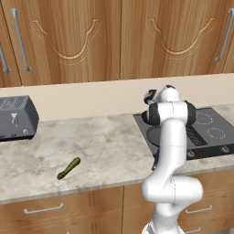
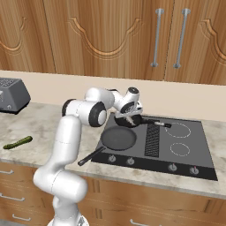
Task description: Place both pans onto different burners. Then place the squash and the fish on different pans.
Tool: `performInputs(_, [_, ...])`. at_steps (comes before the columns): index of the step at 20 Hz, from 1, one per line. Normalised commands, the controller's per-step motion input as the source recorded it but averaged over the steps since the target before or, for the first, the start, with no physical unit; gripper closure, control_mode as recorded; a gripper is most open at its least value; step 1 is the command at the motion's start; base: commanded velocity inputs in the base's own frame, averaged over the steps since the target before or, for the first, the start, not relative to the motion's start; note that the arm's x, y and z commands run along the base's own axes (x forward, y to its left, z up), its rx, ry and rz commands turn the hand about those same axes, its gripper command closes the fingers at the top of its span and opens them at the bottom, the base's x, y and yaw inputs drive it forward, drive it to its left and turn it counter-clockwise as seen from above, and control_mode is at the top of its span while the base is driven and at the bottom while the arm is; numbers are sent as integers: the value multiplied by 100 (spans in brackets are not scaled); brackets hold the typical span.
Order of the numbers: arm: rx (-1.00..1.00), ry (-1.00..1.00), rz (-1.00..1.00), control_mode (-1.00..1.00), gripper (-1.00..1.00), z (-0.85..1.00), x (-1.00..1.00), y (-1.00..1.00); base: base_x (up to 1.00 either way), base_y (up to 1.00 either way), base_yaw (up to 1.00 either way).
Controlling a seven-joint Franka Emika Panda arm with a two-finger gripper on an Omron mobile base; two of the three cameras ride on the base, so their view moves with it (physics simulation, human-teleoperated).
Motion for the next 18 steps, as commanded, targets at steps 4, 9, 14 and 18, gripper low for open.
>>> performInputs(4, [0,0,5,-100,-100,8,-1,0,0,0,0])
performInputs(9, [0,-3,1,-100,-100,43,-4,-3,0,0,0])
performInputs(14, [0,-3,0,-100,-100,31,-16,0,0,0,0])
performInputs(18, [0,-2,0,-100,-100,4,-42,0,0,0,0])
